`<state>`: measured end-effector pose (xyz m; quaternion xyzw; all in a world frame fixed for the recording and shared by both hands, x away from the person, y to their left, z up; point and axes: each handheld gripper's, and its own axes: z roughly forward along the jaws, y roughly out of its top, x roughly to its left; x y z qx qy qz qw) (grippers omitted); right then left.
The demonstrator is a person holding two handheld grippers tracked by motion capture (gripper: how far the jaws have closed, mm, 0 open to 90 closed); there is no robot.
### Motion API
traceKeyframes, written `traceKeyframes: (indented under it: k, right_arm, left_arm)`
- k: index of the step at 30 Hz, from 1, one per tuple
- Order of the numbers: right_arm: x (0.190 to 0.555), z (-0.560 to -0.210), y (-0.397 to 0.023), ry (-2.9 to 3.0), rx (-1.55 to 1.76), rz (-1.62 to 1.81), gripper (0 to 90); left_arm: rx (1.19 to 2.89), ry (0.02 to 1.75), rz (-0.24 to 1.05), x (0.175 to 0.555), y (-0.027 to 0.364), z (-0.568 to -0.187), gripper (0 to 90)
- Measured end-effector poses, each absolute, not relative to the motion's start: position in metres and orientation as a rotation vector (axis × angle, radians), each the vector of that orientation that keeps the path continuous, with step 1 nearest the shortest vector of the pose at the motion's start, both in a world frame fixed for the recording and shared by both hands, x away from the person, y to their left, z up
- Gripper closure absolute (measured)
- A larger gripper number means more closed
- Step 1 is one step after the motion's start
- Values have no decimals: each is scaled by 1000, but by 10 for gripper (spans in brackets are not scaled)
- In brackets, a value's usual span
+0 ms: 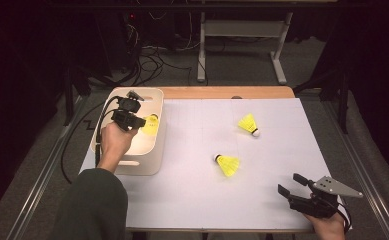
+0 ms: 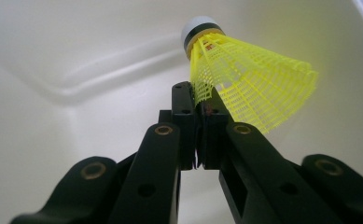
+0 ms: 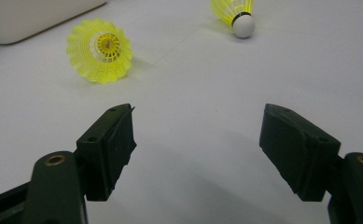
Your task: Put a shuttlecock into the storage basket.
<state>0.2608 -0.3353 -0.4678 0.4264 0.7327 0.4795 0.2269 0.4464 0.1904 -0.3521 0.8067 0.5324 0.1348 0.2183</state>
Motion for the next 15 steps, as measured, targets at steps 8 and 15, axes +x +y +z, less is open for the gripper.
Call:
traceKeyframes:
  k: [8,15]
  right_arm:
    - [261,-468,-335,2019,1174,1319,269]
    - [261,-468,-335,2018,1176,1319,269]
  left_arm:
    - [2240,1475,362,447,190,-353,878]
    - [2230,1467,358,447,190,-353,842]
